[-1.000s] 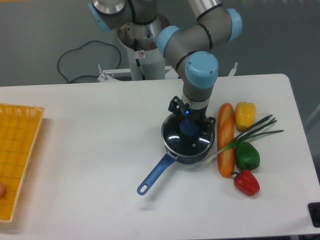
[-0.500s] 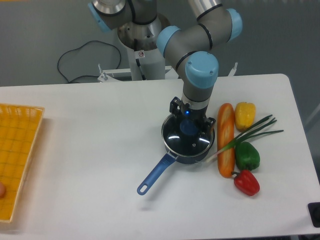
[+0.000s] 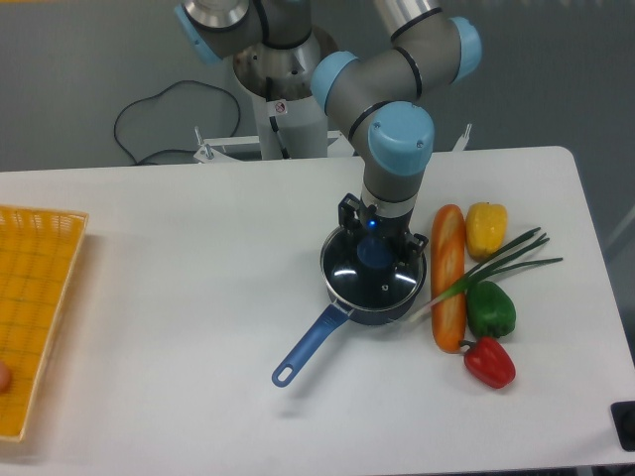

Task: Open the lid
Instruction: 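Close the gripper on the blue lid knob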

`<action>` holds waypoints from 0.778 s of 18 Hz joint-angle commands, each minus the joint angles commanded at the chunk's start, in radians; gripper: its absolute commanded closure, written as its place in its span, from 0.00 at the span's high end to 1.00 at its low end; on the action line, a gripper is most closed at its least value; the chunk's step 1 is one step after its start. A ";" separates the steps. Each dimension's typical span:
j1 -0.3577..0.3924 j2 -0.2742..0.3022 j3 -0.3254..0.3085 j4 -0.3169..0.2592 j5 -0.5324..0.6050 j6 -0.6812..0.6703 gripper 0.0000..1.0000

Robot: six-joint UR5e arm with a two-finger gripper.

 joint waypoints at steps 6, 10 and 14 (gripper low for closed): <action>0.000 0.000 0.002 -0.002 0.000 0.003 0.66; 0.002 0.000 0.005 -0.002 0.000 0.008 0.61; 0.002 0.000 0.005 -0.002 0.000 0.008 0.56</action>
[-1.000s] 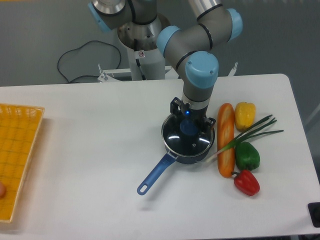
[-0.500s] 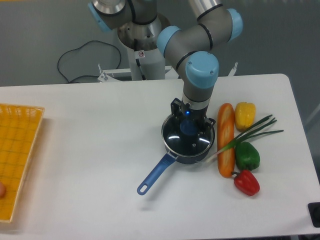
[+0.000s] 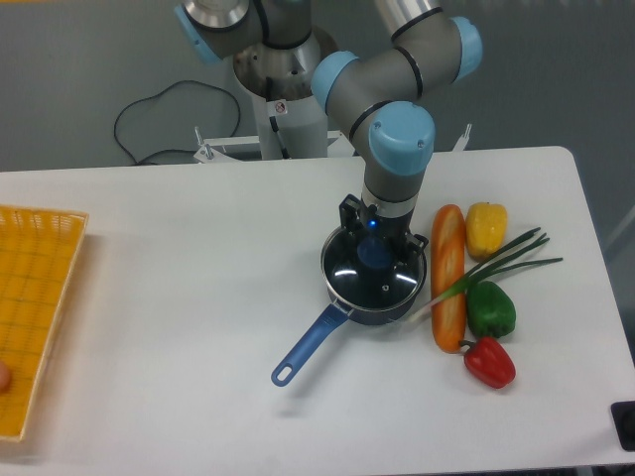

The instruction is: Open the lid

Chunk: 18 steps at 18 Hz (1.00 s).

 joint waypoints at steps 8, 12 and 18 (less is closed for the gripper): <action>0.003 0.003 0.028 -0.002 0.005 0.008 0.55; 0.002 0.008 0.054 -0.006 0.055 0.020 0.55; 0.003 0.006 0.081 -0.012 0.064 0.031 0.54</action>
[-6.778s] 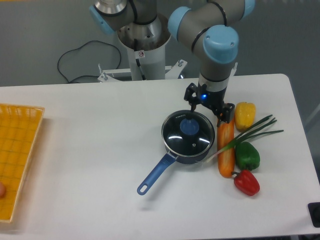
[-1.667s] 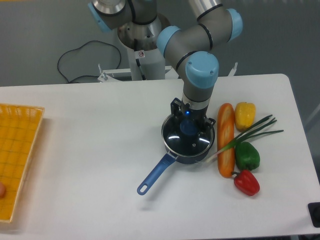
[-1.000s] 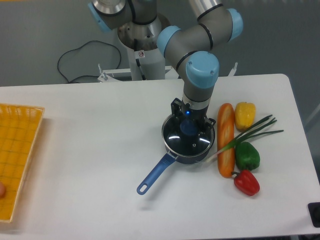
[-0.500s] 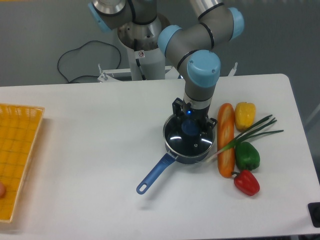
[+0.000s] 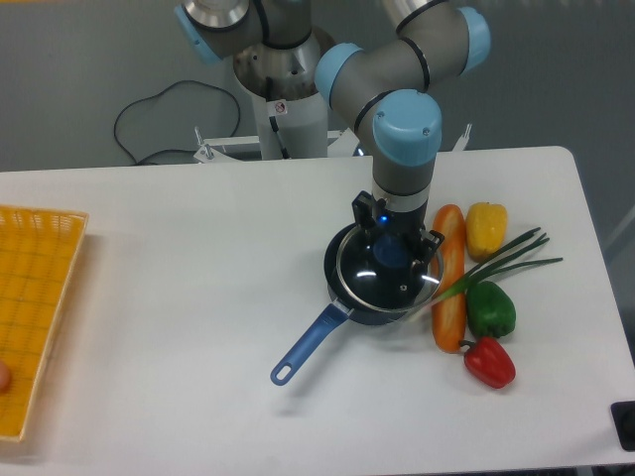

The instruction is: Open the lid

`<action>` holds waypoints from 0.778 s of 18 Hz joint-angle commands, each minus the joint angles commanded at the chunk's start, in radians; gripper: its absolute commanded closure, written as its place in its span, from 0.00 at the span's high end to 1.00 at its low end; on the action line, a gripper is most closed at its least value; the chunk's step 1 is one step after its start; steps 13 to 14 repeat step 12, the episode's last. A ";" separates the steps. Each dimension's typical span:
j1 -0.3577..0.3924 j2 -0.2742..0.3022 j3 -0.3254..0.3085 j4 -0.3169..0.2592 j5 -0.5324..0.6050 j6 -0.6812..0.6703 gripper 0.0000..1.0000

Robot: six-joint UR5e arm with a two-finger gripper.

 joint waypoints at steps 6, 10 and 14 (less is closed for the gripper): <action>0.005 -0.003 0.017 -0.002 0.006 0.037 0.54; 0.017 -0.002 0.023 -0.005 0.015 0.052 0.54; 0.018 -0.002 0.025 -0.005 0.015 0.052 0.54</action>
